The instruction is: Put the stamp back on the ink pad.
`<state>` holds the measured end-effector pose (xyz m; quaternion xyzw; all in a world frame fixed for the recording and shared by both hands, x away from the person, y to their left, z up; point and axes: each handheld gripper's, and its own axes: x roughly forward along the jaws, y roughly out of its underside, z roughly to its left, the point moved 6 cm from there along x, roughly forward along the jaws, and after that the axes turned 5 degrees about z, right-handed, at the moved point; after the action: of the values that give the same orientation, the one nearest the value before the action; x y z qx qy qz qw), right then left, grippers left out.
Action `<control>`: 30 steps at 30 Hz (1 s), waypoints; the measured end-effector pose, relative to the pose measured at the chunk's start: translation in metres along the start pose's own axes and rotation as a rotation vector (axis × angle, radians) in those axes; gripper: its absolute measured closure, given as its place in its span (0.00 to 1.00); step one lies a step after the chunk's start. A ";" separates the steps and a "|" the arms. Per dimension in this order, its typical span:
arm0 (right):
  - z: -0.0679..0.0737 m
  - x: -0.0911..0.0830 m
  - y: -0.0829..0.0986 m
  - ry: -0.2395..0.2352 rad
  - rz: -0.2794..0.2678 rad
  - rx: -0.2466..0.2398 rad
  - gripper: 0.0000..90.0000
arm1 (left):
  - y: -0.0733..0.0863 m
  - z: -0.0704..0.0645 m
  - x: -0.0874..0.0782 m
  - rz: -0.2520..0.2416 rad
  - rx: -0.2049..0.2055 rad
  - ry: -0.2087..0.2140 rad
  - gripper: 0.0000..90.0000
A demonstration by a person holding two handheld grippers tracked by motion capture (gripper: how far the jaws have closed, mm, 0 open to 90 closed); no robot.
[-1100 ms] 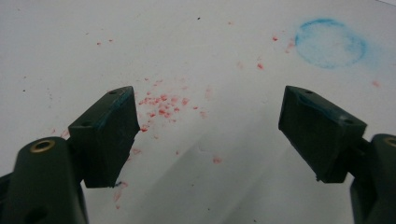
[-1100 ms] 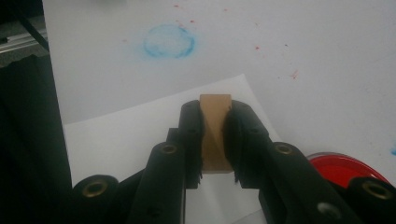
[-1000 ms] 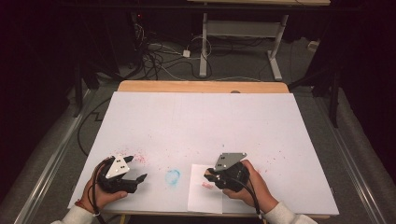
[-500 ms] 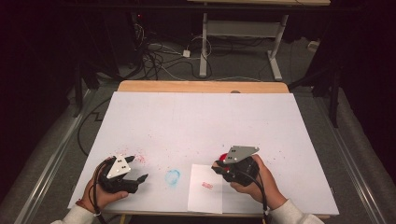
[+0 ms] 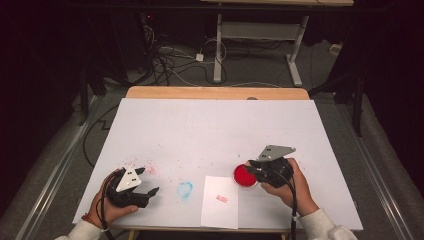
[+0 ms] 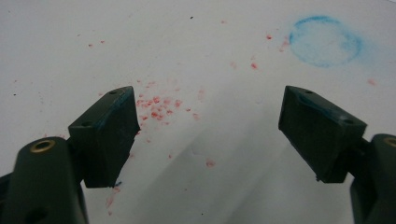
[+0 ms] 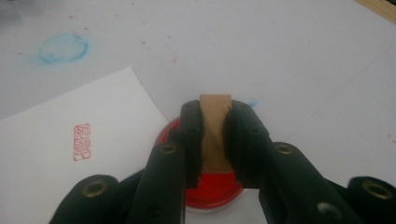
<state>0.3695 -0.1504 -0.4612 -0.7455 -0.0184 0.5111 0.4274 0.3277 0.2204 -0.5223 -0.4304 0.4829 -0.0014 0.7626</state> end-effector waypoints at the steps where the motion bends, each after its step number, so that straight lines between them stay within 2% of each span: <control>1: -0.001 0.001 0.002 -0.002 0.005 0.007 0.85 | 0.000 0.000 0.000 -0.001 0.001 0.001 0.21; 14: 0.002 0.025 0.015 -0.009 0.081 0.018 0.85 | 0.000 -0.001 0.000 0.006 0.010 -0.001 0.21; 30: 0.003 0.035 0.017 -0.019 0.098 0.027 0.83 | 0.001 -0.002 0.001 0.014 0.014 0.003 0.21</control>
<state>0.3765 -0.1435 -0.4988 -0.7347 0.0207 0.5388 0.4116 0.3265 0.2197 -0.5239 -0.4215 0.4872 -0.0003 0.7648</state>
